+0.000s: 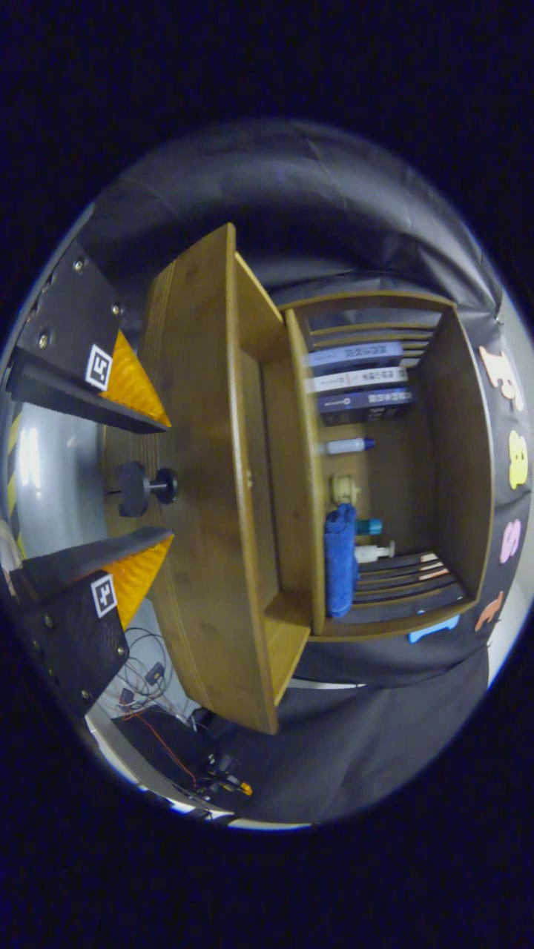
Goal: Pull open the drawer, take out the items inside it, and place them on the countertop above the cabinet.
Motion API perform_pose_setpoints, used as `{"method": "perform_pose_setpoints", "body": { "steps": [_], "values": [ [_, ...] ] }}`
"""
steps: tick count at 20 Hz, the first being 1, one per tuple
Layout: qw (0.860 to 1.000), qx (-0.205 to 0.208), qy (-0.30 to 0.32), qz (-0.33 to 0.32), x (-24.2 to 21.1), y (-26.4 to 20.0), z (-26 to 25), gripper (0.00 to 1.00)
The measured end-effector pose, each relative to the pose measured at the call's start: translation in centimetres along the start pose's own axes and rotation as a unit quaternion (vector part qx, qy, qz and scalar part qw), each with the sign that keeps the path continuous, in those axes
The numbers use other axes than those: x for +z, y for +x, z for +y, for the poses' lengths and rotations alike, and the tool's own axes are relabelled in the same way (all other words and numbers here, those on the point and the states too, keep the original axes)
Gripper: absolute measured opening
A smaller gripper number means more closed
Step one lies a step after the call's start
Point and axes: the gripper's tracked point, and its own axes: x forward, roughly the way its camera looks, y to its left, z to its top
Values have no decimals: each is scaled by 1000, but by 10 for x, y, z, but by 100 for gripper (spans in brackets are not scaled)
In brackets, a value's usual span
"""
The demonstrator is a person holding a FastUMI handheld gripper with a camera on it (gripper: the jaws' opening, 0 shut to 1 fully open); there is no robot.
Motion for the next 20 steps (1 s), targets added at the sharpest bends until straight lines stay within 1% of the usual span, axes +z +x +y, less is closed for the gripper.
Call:
{"method": "perform_pose_setpoints", "body": {
  "steps": [2,4,7,10,12,14,15,18,20],
  "values": [
    [999,-9,-2,-30,31,-5,-5,75],
    [999,-9,-5,-45,56,0,-4,75],
    [999,-11,-14,-30,81,31,-4,75],
    [999,-2,-21,43,77,72,2,75],
    [996,10,-25,81,73,100,10,75],
    [992,12,-29,121,60,120,13,75],
    [989,10,-32,143,55,128,12,73],
    [973,12,-47,224,23,141,13,68],
    [968,3,-57,246,12,148,8,68]
  ]
}}
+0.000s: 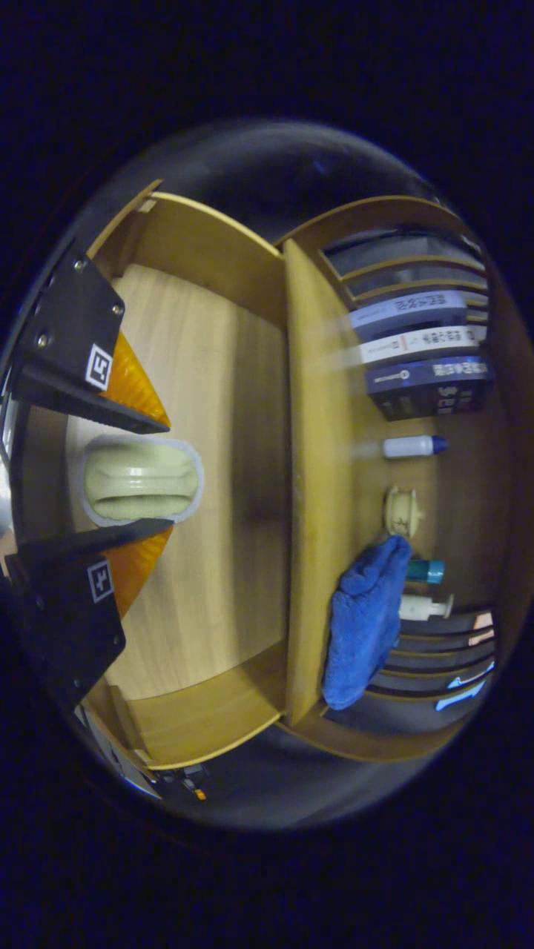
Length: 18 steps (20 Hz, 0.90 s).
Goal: Pull open the drawer, take out the items inside it, and place them on the countertop above the cabinet.
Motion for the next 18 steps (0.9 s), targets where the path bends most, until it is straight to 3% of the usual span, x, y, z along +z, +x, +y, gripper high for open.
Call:
{"method": "perform_pose_setpoints", "body": {
  "steps": [1,3,5,6,13,16,18],
  "values": [
    [1000,0,3,8,-3,6,1,68],
    [1000,6,3,30,-15,14,4,50],
    [1000,4,5,12,-8,14,1,32],
    [1000,-2,6,3,-5,12,-1,30],
    [996,-12,20,-91,30,-20,-5,30],
    [995,8,39,-89,31,-17,1,30],
    [998,-3,25,-59,21,-8,-5,30]
  ]
}}
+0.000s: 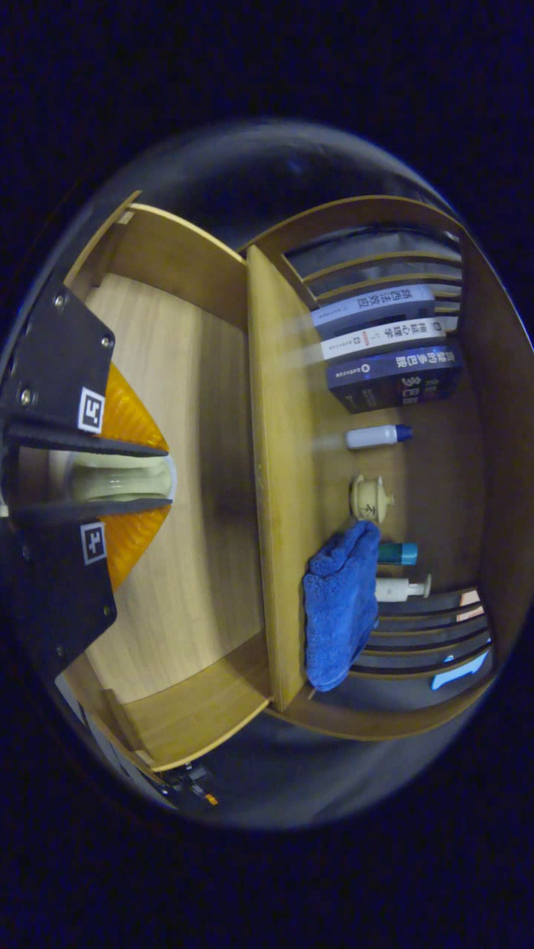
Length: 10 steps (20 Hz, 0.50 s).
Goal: Pull open the drawer, take out the items inside it, and place them on the countertop above the cabinet.
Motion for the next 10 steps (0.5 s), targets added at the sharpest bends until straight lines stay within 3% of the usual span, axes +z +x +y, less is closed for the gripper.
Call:
{"method": "perform_pose_setpoints", "body": {
  "steps": [1,6,8,9,10],
  "values": [
    [1000,-5,-7,14,-7,5,-3,37],
    [998,9,-19,62,-25,25,5,38],
    [998,0,-29,63,-29,26,5,19],
    [997,-10,-37,60,-27,23,1,12],
    [997,-15,-44,55,-26,19,0,12]
  ]
}}
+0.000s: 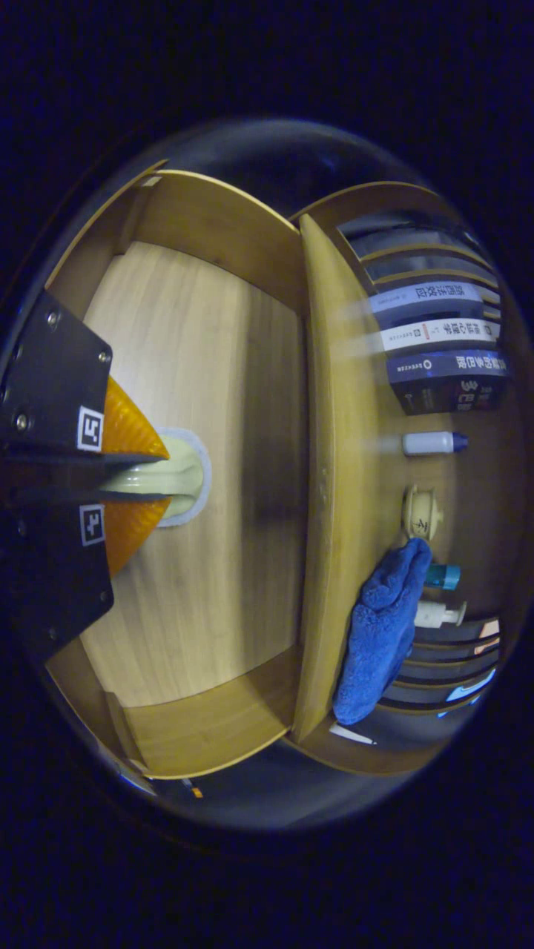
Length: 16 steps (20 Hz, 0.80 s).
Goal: Pull open the drawer, take out the items inside it, and place them on the countertop above the cabinet.
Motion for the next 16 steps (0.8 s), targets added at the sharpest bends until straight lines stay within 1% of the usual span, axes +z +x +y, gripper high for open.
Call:
{"method": "perform_pose_setpoints", "body": {
  "steps": [5,10,13,16],
  "values": [
    [997,11,6,-74,26,-32,7,12],
    [988,5,11,-152,76,-73,11,12],
    [986,1,12,-169,104,-70,13,12],
    [988,3,16,-157,125,-49,16,12]
  ]
}}
